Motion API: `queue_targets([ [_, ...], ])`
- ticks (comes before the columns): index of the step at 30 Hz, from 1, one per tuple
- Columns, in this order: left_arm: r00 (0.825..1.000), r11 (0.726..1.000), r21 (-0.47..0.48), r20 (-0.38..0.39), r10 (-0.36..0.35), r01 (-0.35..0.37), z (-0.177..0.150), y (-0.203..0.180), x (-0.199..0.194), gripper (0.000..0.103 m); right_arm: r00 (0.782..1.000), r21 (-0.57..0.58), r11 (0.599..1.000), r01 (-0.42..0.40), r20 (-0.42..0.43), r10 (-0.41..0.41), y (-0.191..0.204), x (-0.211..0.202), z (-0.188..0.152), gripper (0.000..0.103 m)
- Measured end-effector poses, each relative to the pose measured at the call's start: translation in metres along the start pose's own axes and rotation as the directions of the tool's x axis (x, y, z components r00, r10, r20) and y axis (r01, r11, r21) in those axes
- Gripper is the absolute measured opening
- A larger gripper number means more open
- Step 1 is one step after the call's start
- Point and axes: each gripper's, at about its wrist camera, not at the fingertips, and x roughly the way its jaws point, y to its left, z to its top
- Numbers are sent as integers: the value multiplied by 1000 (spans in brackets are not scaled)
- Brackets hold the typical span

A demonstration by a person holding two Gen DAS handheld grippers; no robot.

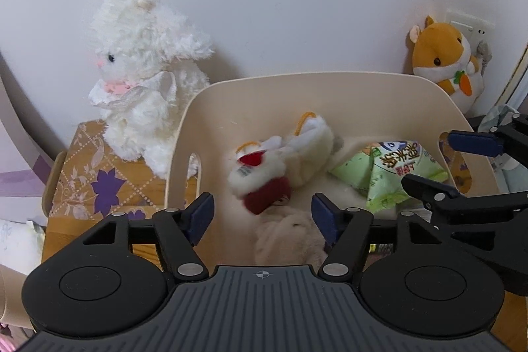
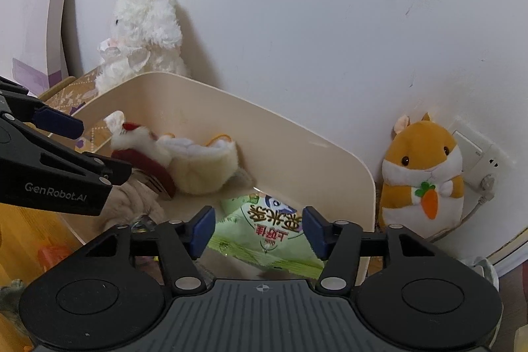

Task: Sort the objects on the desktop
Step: 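Lift both items over basket and release them inside, then grasp green checked scrunchie with left gripper while right grasps brown cloth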

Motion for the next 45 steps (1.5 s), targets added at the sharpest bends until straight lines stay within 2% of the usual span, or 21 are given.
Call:
queue_targets([
  [10,1000,1000,4,18,13,-13,-9,8,-24,67,1000,15,1000,26,18,-26,1,-25,-3,77],
  [22,1000,1000,-13,27,3,-3,-31,18,-62,68,999,34,998,49,20,-49,4,-62,-13,80],
  [25,1000,1000,-16,21,-4,5,-41,20,-70,68,998,39,998,53,28,-55,5,-73,-18,86],
  [27,1000,1000,-16,14,-11,11,-48,21,-74,68,998,42,998,55,26,-56,6,-81,-23,86],
  [38,996,999,0,-85,-39,39,-101,30,-72,68,999,100,994,54,-1,-54,23,-112,-66,89],
  [45,979,999,-7,-196,-47,47,-134,38,-51,69,994,181,983,43,-107,-23,34,-106,-115,89],
])
